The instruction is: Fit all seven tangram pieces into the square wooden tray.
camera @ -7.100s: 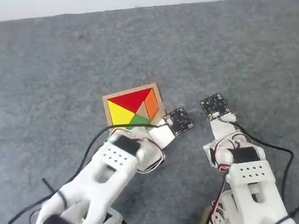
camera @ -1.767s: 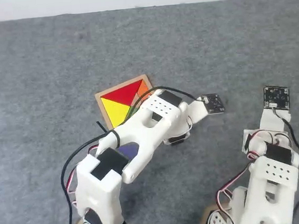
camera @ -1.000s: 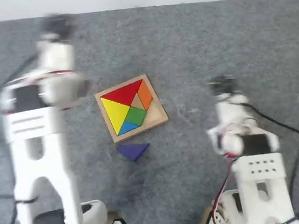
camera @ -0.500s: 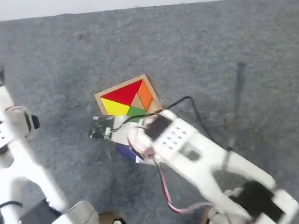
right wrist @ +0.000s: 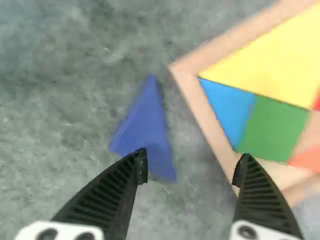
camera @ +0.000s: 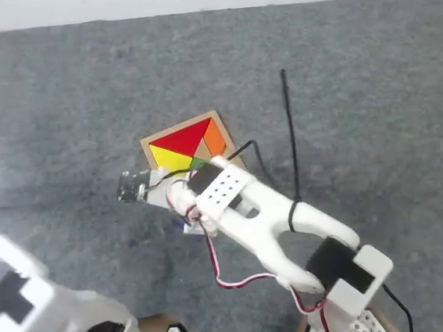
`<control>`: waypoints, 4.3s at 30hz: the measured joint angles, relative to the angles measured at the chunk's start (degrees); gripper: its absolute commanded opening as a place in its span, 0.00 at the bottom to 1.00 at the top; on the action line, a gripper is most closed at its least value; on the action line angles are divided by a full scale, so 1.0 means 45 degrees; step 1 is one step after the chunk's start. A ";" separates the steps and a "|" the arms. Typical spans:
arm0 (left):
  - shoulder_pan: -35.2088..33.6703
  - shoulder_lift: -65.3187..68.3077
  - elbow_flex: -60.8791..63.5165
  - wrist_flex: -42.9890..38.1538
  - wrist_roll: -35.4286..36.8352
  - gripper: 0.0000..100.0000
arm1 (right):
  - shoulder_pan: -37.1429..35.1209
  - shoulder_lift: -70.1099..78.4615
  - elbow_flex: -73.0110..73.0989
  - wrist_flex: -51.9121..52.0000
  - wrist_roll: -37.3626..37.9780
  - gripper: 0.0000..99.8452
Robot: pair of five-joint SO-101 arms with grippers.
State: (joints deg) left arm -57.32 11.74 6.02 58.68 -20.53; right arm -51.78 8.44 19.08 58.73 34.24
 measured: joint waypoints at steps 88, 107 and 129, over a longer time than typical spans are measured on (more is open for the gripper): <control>0.0215 0.3321 -0.4806 0.1739 0.0000 0.20 | 0.3438 0.3477 -0.7775 0.6037 1.3714 0.04; 0.0215 0.3165 -0.4923 0.2598 0.0000 0.20 | 0.3106 0.5763 -0.9827 0.5958 2.0493 0.04; 0.0215 0.2950 -0.4825 0.2637 0.0000 0.20 | 0.4161 0.6505 -0.9827 0.4454 1.9536 0.13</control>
State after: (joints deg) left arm -56.35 25.01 -15.69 70.55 -20.53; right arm -33.05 37.71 -25.14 78.77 122.15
